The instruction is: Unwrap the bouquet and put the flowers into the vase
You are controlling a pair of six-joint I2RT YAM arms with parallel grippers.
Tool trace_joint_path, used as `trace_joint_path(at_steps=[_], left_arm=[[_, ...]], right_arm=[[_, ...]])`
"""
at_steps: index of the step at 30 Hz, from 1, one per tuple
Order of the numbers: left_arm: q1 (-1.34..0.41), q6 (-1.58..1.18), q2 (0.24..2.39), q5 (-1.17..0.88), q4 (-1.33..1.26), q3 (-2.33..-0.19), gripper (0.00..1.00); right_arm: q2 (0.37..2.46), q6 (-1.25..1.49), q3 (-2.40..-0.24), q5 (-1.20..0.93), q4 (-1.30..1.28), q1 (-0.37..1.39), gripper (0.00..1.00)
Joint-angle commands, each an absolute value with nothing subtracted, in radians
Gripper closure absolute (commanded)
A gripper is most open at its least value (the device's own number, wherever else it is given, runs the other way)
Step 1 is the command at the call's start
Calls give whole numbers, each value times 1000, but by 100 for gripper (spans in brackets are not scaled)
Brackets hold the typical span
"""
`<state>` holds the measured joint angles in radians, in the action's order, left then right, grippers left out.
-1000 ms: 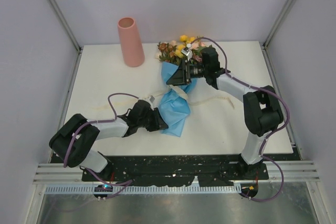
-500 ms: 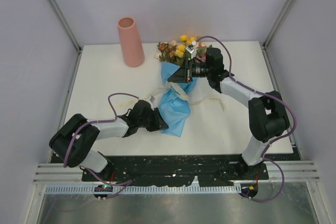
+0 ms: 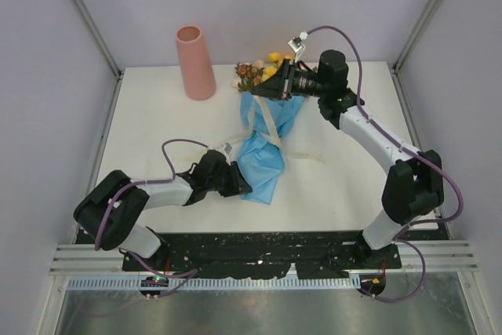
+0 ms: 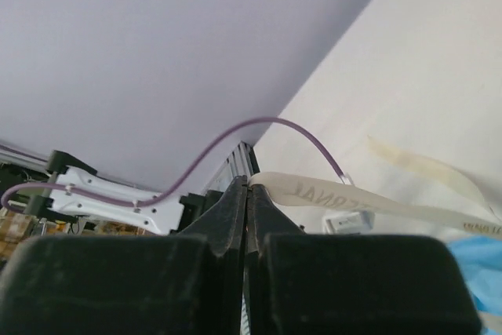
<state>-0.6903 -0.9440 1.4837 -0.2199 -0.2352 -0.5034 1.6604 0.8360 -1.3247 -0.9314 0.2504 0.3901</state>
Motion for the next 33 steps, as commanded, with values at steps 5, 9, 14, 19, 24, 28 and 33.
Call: trace_joint_path(at_steps=[5, 9, 14, 19, 24, 28, 33], left_arm=[[-699, -942, 1525, -176, -210, -509, 69], [-704, -945, 1523, -175, -212, -511, 69], [-707, -945, 1525, -173, -210, -514, 69], [-709, -946, 1516, -176, -210, -512, 67], [-709, -939, 1494, -161, -206, -512, 65], [-709, -939, 1496, -164, -202, -518, 64], [-709, -925, 1453, -144, -180, -525, 61]], right_arm=[[1499, 790, -1641, -763, 131, 393, 94], [1497, 713, -1803, -664, 6, 393, 94], [1493, 658, -1940, -551, -55, 393, 95], [1460, 597, -2052, -419, -84, 393, 94], [1427, 535, -2108, -329, -54, 393, 94], [1388, 525, -2111, -223, -6, 393, 95], [1384, 500, -2169, -189, 29, 391, 95]])
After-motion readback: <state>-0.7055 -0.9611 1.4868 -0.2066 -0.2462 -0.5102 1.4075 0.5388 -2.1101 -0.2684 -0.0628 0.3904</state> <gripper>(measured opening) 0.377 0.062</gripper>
